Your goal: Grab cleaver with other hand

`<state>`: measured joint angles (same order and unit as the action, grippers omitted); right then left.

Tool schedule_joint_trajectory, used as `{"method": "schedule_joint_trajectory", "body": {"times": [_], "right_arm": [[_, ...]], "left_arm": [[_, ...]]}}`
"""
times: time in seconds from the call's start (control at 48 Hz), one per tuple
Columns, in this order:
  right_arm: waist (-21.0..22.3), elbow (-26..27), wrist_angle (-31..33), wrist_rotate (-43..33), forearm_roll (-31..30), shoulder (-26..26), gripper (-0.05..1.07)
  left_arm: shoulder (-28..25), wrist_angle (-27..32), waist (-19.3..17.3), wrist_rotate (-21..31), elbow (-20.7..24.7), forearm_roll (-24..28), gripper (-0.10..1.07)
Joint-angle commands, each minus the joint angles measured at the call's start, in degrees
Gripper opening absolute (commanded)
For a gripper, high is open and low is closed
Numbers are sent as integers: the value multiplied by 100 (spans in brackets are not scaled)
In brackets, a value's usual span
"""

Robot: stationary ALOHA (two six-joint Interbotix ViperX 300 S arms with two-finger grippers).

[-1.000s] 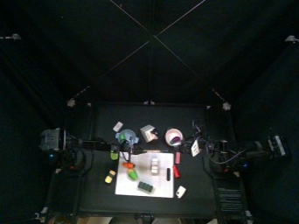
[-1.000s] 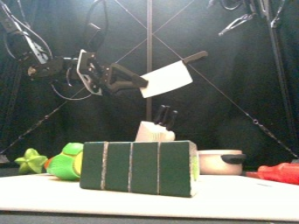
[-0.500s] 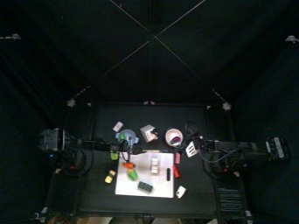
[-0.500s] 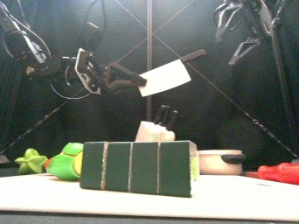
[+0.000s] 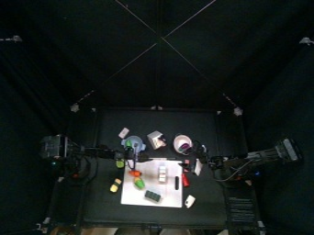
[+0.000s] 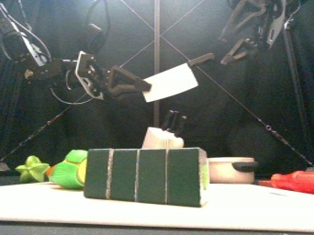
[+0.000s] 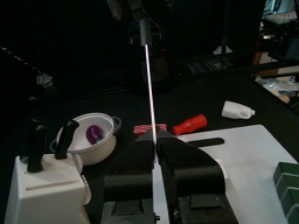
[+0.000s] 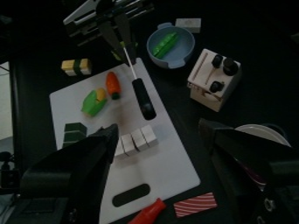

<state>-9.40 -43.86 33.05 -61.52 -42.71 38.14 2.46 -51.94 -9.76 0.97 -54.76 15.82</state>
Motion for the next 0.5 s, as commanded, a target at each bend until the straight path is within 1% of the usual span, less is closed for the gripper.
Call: {"method": "schedule_joint_trajectory", "body": {"times": [0.0, 0.167, 0.333, 0.479], "right_arm": [[0, 70, -53, 18, -79, -79, 102], [0, -35, -105, 26, -193, -97, 102], [0, -123, -422, 26, -387, -158, 102], [9, -132, -642, 9, -510, -334, 102]], "left_arm": [[88, -53, 0, 0, 53, 9, 36], [97, -53, 18, 0, 62, 9, 36], [79, -53, 26, 0, 44, 0, 36], [70, 35, 35, 44, 35, -18, 36]]}}
